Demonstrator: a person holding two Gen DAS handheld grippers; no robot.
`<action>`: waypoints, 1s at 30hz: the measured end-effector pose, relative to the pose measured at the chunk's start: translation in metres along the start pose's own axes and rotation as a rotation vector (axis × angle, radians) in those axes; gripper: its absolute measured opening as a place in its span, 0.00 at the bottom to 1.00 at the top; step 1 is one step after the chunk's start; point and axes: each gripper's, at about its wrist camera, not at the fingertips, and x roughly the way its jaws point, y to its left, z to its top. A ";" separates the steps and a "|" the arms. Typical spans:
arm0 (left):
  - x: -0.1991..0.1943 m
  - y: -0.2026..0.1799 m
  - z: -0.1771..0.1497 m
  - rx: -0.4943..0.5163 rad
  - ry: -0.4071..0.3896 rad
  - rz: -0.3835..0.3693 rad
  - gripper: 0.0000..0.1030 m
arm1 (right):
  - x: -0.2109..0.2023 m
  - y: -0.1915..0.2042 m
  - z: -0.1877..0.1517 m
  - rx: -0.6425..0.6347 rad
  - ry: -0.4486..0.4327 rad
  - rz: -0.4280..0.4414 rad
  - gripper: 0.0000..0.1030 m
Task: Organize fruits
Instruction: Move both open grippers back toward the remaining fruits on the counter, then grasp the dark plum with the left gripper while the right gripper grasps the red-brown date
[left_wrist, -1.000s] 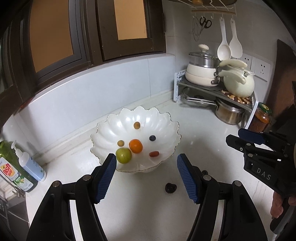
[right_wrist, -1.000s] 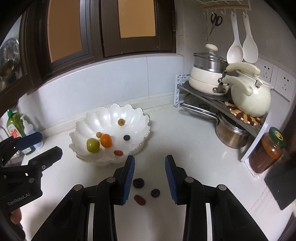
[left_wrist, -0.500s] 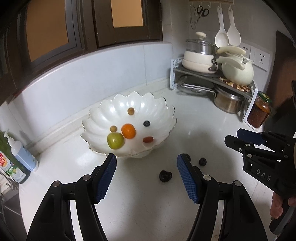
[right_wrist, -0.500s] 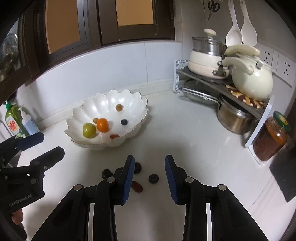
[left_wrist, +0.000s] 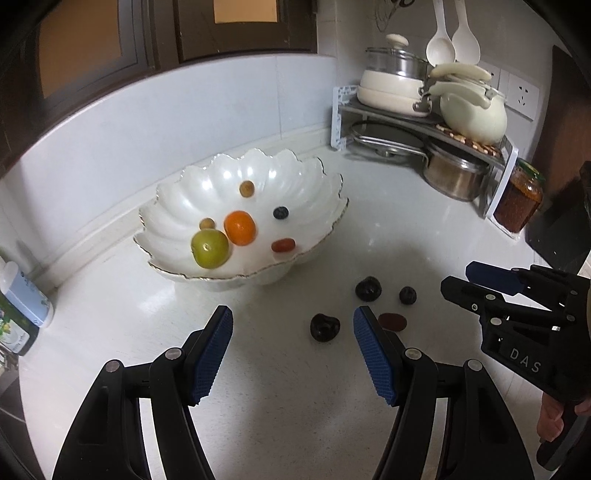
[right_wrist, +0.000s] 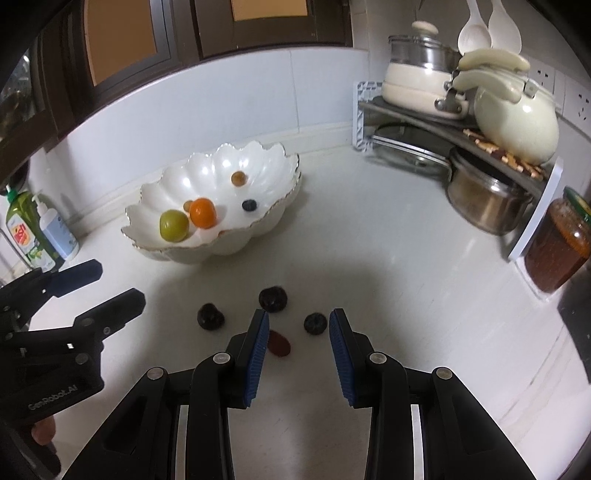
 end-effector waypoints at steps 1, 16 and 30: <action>0.002 0.000 -0.001 0.004 0.003 -0.003 0.65 | 0.002 0.001 -0.002 0.001 0.006 -0.001 0.34; 0.038 -0.003 -0.017 0.093 0.040 -0.072 0.61 | 0.033 0.007 -0.020 0.007 0.064 0.027 0.34; 0.060 -0.008 -0.032 0.222 0.011 -0.140 0.57 | 0.057 0.019 -0.032 -0.077 0.041 0.035 0.34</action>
